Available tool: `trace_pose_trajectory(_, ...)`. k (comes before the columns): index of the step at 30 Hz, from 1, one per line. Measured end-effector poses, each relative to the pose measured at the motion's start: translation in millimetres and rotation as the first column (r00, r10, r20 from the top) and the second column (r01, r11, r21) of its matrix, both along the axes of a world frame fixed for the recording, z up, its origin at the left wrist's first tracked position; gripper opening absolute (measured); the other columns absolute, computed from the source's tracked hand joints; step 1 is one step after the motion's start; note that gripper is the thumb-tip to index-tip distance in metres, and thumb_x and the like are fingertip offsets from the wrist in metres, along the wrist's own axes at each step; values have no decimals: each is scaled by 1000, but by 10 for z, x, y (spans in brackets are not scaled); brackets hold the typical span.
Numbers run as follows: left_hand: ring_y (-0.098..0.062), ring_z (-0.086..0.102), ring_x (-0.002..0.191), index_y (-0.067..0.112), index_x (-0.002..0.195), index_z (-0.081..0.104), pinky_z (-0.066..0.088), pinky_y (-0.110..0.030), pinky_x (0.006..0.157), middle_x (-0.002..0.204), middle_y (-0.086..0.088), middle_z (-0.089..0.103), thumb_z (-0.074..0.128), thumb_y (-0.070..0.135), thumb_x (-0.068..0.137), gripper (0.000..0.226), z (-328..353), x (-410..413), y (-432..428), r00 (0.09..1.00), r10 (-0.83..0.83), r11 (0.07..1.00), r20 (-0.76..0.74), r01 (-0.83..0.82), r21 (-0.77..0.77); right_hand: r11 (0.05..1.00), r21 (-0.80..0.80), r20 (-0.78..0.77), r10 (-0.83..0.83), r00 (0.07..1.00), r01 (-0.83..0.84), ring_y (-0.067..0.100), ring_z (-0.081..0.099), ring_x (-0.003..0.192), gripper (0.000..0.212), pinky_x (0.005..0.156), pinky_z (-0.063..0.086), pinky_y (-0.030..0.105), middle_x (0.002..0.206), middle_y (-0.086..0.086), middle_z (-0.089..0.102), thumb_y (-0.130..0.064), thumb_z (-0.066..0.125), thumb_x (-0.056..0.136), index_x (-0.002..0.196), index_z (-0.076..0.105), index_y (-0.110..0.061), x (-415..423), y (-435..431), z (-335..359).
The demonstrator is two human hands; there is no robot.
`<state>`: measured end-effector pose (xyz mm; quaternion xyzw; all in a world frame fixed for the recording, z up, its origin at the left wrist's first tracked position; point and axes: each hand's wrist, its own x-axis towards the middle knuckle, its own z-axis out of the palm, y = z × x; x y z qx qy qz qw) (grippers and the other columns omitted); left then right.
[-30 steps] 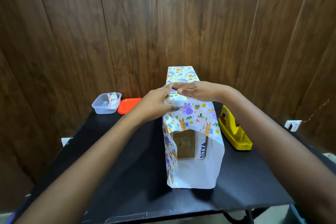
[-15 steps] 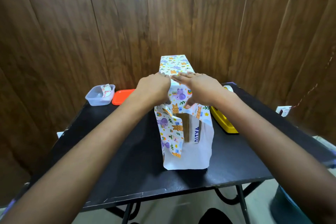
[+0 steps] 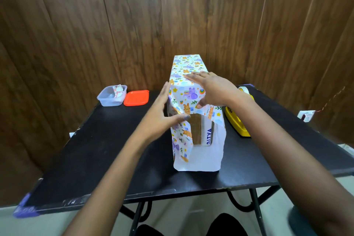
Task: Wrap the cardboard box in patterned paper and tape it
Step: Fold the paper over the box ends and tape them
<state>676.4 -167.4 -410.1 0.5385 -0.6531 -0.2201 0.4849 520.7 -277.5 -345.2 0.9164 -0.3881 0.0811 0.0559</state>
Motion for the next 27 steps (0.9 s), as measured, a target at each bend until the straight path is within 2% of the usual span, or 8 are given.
trace_pose_trajectory(3,29,0,126,35,149,-2,15,7,95,155,20,-8,78,23,74,109,-104,-77,-42,990,59,998,128,-57,-23,1000,-11,11,-21,1000,21,21,12,146,99,113,26,44,158,-6,15,-31,76,76,150,10,-33,9,13,-17)
trace_pose_trajectory(5,22,16,129,34,149,-5,30,-8,101,157,16,-1,74,20,77,108,-156,-145,-38,983,121,991,141,-112,-70,999,-29,17,-28,999,28,21,14,145,97,112,27,45,157,-6,18,-31,76,76,150,12,-33,20,24,-21)
trace_pose_trajectory(8,16,42,107,28,150,-5,42,-20,83,157,13,9,62,15,83,96,-212,-321,15,942,312,947,126,-298,-119,999,-28,28,-37,999,38,20,17,144,94,110,27,46,155,-6,24,-29,76,76,149,16,-32,40,38,-7)
trace_pose_trajectory(12,-16,40,131,23,151,9,42,-32,95,154,7,27,49,13,87,76,-310,-565,29,809,586,797,-45,-585,-152,999,-21,53,-48,997,49,22,26,141,94,107,27,44,152,-2,33,-29,77,74,148,20,-32,49,25,-9)
trace_pose_trajectory(16,-20,48,124,27,147,28,42,-36,94,139,1,49,49,16,88,63,-330,-686,-66,685,693,703,-224,-711,2,998,-16,76,-59,995,61,23,34,135,93,105,28,43,149,0,36,-31,78,73,147,22,-33,39,13,-18)
trace_pose_trajectory(21,-27,46,126,24,140,43,41,-38,96,140,0,50,43,8,91,52,-359,-474,33,639,770,637,0,-767,-75,997,-32,64,-66,996,68,21,33,136,91,108,24,44,149,-2,36,-30,76,76,148,21,-33,12,28,-10)
trace_pose_trajectory(24,-23,43,131,17,138,46,36,-38,100,142,0,47,41,-6,87,56,-450,-245,151,622,764,644,169,-728,-234,998,-30,63,-55,996,57,21,31,137,89,111,22,44,150,-1,36,-27,75,77,148,21,-32,18,39,-12)
trace_pose_trajectory(27,-29,52,123,12,134,51,45,-42,92,136,-5,53,45,-12,80,59,-498,-132,155,642,740,671,204,-676,-306,998,-29,68,-50,996,52,21,32,137,90,110,24,43,149,2,36,-26,76,76,148,22,-31,42,28,-18)
